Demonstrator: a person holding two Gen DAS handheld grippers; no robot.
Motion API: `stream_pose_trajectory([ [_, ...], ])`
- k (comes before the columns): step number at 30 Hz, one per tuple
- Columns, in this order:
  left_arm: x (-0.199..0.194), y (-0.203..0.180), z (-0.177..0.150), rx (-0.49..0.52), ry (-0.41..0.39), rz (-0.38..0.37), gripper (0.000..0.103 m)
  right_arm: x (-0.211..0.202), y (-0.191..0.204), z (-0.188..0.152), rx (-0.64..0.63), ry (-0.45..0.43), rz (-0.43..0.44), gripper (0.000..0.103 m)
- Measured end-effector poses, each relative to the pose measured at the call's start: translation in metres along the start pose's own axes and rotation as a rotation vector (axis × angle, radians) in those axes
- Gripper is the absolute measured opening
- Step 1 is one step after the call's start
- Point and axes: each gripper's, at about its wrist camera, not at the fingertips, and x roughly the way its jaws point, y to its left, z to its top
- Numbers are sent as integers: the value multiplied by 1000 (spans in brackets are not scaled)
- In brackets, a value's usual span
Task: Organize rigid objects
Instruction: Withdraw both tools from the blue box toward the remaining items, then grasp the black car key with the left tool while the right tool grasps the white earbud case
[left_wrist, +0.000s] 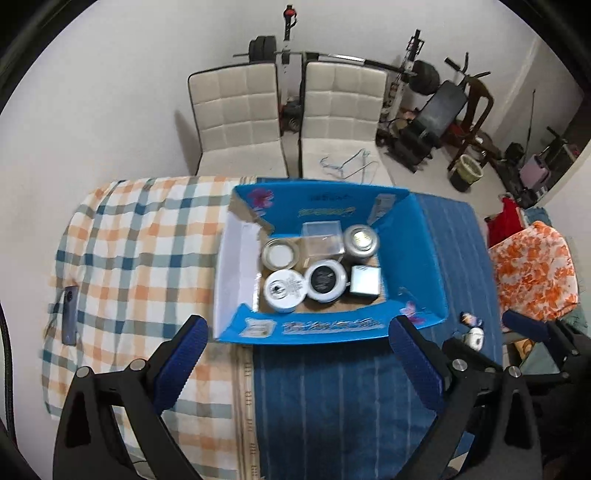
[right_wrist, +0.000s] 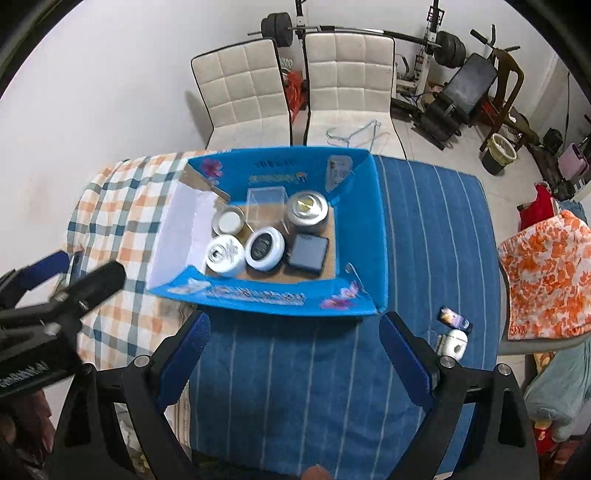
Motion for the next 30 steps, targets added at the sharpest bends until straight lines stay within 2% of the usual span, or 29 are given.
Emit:
stream_pose_trajectory([
  [5,20,-57,-1,38,38,-59,100,-1,-66,-20,91,17,-50,95],
  [11,61,-166,-7,168,109,-122,100,18,-198,-61,286,84,-191,95],
  [13,82,-208,-13,225,140,-125,100,38,-241,-77,330,127,-230,84],
  [14,91,-224,-16,242,147,-137,100,49,-258,-84,346,153,-232,66],
  [15,102,-242,-21,263,164,-140,100,63,-278,-93,363,190,-235,62],
  [18,144,-286,-43,297,244,-137,100,94,-318,-115,395,250,-206,61],
  [22,199,-317,-67,295,325,-146,100,121,-350,-135,430,287,-169,61],
  [24,232,-327,-81,278,400,-165,99,131,-361,-140,435,296,-175,61],
  [26,254,-333,-90,269,448,-168,81,141,-369,-145,412,291,-232,61],
  [27,262,-339,-94,283,444,-153,85,145,-372,-145,409,293,-240,61],
  [28,258,-346,-94,303,396,-160,84,150,-373,-146,412,299,-233,61],
  [30,258,-359,-97,346,389,-132,78,158,-379,-148,425,313,-203,61],
])
